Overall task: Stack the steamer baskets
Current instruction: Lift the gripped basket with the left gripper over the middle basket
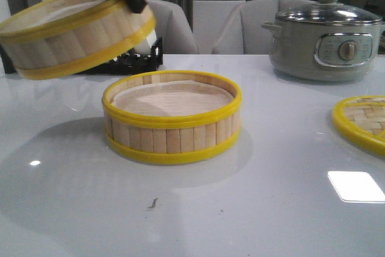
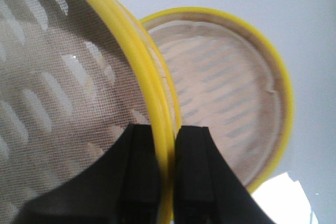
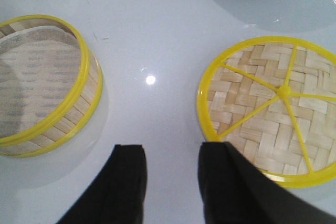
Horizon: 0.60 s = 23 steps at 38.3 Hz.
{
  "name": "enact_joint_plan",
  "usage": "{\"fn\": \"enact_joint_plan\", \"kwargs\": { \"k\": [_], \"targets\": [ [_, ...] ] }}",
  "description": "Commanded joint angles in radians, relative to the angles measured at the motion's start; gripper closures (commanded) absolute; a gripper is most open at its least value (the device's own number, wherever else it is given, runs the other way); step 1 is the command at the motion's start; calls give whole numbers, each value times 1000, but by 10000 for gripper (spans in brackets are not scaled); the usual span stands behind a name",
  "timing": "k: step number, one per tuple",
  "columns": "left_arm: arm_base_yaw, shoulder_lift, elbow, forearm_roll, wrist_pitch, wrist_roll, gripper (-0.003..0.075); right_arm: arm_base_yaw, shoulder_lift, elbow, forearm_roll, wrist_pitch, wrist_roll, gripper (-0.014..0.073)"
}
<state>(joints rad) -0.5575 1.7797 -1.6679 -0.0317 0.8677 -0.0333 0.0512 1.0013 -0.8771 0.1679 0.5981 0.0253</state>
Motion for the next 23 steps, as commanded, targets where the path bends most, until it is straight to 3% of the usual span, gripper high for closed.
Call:
{"fn": "enact_joint_plan", "kwargs": {
  "k": [1, 10, 23],
  "targets": [
    [-77, -27, -59, 7, -70, -1, 632, 2, -10, -40, -7, -76, -4, 223],
    [-198, 101, -145, 12, -90, -1, 632, 2, -10, -40, -7, -67, -4, 223],
    [-223, 217, -190, 10, -79, -1, 632, 2, -10, -40, -7, -67, -4, 223]
  ]
}}
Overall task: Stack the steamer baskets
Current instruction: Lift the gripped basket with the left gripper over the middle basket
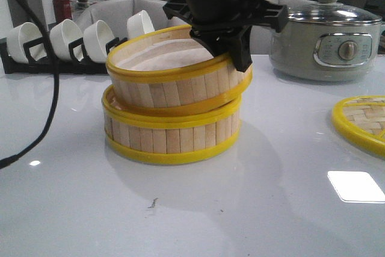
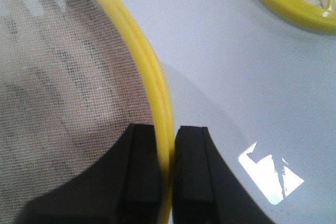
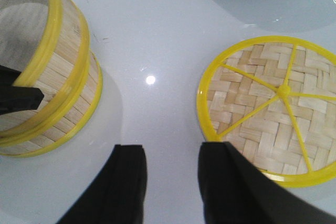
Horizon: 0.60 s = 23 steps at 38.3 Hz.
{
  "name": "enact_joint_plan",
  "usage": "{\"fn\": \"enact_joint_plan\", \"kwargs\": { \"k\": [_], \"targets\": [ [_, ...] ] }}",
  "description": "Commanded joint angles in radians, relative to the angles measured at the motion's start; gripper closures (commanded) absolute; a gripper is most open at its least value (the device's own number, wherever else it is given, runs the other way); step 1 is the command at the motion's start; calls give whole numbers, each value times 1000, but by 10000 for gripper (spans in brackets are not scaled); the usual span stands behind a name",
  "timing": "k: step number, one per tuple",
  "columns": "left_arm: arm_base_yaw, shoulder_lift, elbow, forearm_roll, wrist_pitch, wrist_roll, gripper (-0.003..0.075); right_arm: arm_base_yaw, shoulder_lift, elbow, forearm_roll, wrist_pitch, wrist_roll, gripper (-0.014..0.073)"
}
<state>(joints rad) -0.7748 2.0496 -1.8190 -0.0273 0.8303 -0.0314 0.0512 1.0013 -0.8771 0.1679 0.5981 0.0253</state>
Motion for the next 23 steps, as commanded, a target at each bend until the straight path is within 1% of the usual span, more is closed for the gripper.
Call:
{"fn": "enact_joint_plan", "kwargs": {
  "k": [1, 14, 23],
  "targets": [
    [-6, -51, -39, 6, -38, -3, 632, 2, -10, -40, -7, -67, -4, 223],
    [-6, -51, -39, 13, 17, -4, 632, 2, -10, -40, -7, -60, -4, 223],
    [-6, -51, -73, 58, 97, -4, 632, 2, -10, -40, -7, -60, -4, 223]
  ]
}}
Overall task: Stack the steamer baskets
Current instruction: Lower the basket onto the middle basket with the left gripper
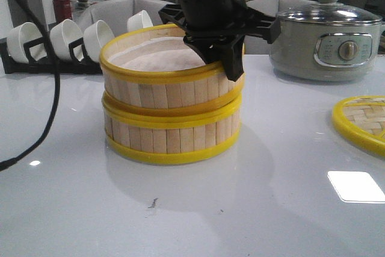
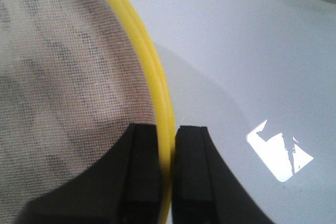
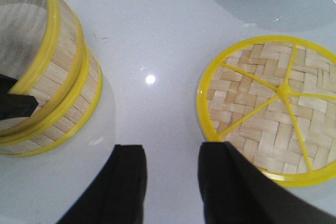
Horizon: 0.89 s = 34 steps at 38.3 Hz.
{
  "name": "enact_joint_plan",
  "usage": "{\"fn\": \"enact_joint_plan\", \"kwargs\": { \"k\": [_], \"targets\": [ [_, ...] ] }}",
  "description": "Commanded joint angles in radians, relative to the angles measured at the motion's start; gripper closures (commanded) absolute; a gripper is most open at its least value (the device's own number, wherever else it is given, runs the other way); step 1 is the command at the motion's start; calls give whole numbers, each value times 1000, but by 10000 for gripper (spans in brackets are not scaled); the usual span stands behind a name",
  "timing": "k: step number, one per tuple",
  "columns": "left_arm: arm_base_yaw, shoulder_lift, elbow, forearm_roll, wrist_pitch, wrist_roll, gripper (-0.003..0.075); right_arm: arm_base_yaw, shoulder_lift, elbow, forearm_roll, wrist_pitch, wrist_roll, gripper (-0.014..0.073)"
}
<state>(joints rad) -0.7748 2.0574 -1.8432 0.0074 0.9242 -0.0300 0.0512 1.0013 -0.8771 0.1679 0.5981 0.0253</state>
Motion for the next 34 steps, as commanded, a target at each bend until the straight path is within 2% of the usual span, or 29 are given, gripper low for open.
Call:
{"fn": "enact_joint_plan", "kwargs": {
  "k": [1, 13, 25, 34],
  "targets": [
    [-6, -59, -55, 30, 11, -6, 632, 2, -10, -40, -7, -60, -4, 223],
    [-6, -59, -77, 33, 65, -6, 632, 2, -10, -40, -7, -54, -4, 223],
    [-6, -59, -77, 25, -18, -6, 632, 2, -10, -40, -7, -50, -4, 223],
    [-6, -59, -77, 3, -30, -6, 632, 2, -10, -40, -7, -50, -4, 223]
  ]
}}
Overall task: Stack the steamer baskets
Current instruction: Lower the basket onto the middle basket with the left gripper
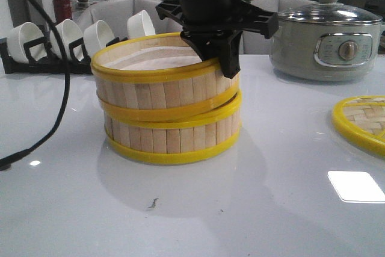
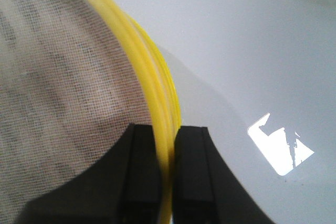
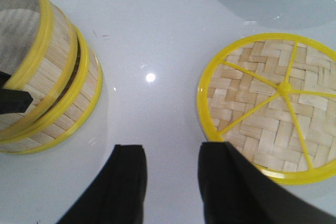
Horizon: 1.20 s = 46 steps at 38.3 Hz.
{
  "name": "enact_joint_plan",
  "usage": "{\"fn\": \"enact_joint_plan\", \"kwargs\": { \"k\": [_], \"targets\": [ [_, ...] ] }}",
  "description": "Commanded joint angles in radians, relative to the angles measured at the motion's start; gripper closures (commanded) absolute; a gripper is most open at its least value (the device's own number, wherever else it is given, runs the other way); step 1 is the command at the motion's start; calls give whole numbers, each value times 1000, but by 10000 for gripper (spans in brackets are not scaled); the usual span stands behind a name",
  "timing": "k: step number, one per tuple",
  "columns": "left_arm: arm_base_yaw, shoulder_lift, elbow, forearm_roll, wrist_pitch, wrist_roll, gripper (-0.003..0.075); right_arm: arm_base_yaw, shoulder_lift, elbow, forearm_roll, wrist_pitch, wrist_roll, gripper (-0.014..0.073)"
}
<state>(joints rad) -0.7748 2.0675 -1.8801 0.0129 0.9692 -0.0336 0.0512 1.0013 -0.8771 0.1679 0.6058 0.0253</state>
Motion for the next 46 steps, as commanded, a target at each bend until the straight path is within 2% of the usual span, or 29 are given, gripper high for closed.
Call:
{"fn": "enact_joint_plan", "kwargs": {
  "k": [1, 46],
  "targets": [
    [-6, -69, -40, -5, -77, -2, 632, 2, -10, -40, -7, -57, -4, 223],
    [-6, -14, -65, -21, -80, -2, 631, 2, -10, -40, -7, -51, -4, 223]
  ]
}}
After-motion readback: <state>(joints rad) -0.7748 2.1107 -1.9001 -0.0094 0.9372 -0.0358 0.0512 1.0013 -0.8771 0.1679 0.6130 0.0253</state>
